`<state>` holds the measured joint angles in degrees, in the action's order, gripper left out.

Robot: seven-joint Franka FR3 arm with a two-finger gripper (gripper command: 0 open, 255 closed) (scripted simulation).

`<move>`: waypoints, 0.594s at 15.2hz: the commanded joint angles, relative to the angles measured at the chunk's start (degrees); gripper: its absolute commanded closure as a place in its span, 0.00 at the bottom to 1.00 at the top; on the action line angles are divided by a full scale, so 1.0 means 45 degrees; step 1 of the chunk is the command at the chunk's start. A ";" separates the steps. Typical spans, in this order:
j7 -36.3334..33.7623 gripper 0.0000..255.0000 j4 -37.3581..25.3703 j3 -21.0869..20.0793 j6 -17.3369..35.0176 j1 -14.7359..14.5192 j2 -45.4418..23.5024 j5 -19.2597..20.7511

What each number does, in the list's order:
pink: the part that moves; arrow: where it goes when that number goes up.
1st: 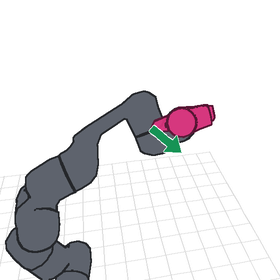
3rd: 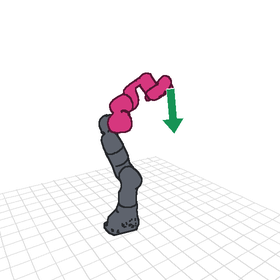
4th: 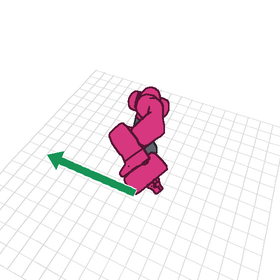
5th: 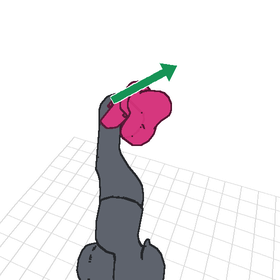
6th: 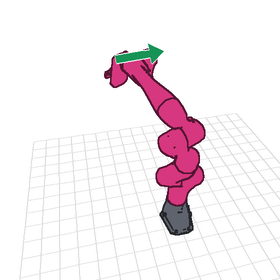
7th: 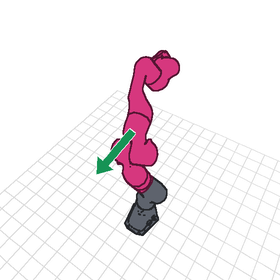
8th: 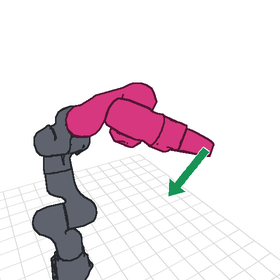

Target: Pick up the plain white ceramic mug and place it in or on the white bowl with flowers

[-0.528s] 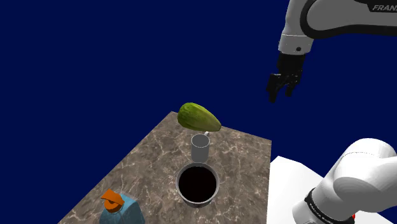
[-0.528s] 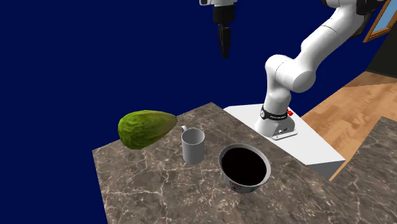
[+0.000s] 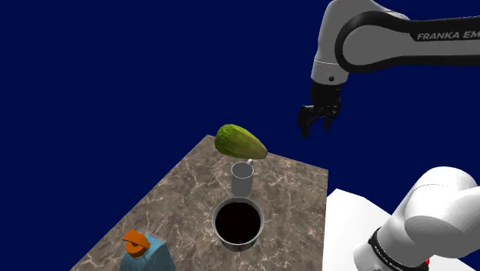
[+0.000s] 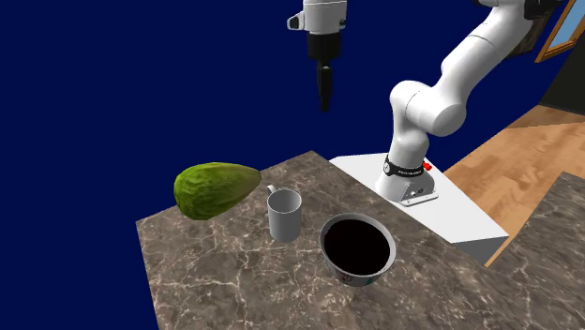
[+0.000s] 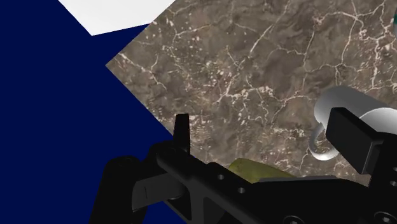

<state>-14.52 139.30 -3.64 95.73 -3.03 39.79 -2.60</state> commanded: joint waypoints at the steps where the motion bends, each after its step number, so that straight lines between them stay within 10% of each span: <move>1: -0.0614 0.00 0.0102 -0.0490 0.0691 -0.0153 -0.0428 -0.0280; 9: -0.2933 0.00 -0.0070 -0.2376 0.3541 -0.0542 -0.2907 -0.0816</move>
<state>-26.39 139.29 -13.36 109.95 -5.38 28.33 -6.22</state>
